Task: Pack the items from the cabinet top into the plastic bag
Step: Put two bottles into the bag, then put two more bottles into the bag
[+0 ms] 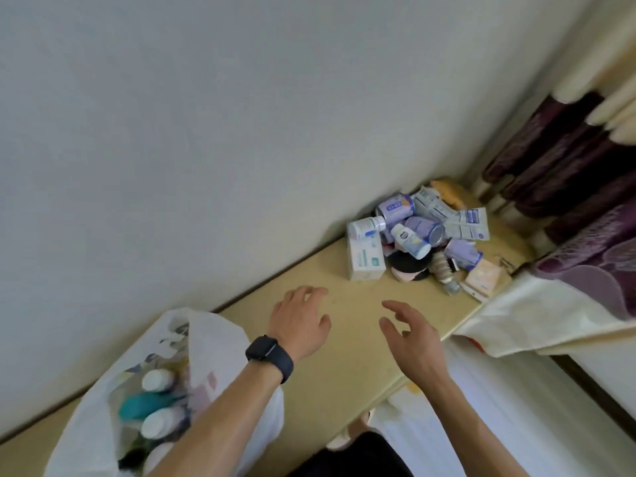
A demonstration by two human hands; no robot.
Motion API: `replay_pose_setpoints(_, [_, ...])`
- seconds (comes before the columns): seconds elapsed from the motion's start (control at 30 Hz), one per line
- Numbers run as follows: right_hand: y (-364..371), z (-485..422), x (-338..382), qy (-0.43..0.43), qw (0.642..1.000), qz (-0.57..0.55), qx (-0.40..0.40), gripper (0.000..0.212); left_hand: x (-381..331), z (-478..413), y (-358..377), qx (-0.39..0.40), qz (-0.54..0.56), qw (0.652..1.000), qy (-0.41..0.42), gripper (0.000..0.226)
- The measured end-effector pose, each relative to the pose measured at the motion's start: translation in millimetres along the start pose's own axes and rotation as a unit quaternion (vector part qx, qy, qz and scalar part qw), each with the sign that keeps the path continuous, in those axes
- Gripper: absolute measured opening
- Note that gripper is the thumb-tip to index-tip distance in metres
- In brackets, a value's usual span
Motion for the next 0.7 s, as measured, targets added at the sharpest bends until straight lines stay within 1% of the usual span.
replay_pose_setpoints(0.2, [-34.5, -101.7, -49.2, 0.022, 0.991, 0.124, 0.045, 0.047, -50.9, -87.7, 17.4, 0.051, -0.034, 0.998, -0.019, 0.053])
replay_pose_setpoints(0.27, [-42.6, -143.3, -54.0, 0.006, 0.986, 0.167, 0.029, 0.055, -60.7, -122.4, 18.7, 0.053, -0.055, 0.997, -0.025, 0.055])
replay_pose_setpoints(0.37, [-46.5, -199.3, -51.8, -0.045, 0.969, 0.242, 0.005, 0.062, -72.1, -172.9, 18.5, 0.034, -0.076, 0.996, -0.034, 0.059])
replay_pose_setpoints(0.5, [-37.6, -250.7, -38.5, -0.102, 0.935, 0.338, 0.010, 0.062, -81.5, -227.9, 23.2, 0.020, -0.095, 0.994, -0.045, 0.064])
replay_pose_setpoints(0.6, [-24.1, -273.5, -36.7, -0.089, 0.904, 0.412, 0.071, 0.055, -85.5, -256.0, 33.6, 0.026, -0.108, 0.993, -0.047, 0.067])
replay_pose_setpoints(0.7, [-15.0, -283.1, -42.0, -0.086, 0.874, 0.469, 0.097, 0.051, -89.9, -271.0, 46.2, 0.025, -0.129, 0.991, -0.038, 0.067])
Point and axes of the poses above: each hand's wrist, its own z-axis away from the middle knuckle, its own y-axis out of the palm, x = y × z, the point moved 4 cm from there along -z, towards the middle knuckle, and after that the axes turned 2 degrees about -y, right-handed, at the moved point
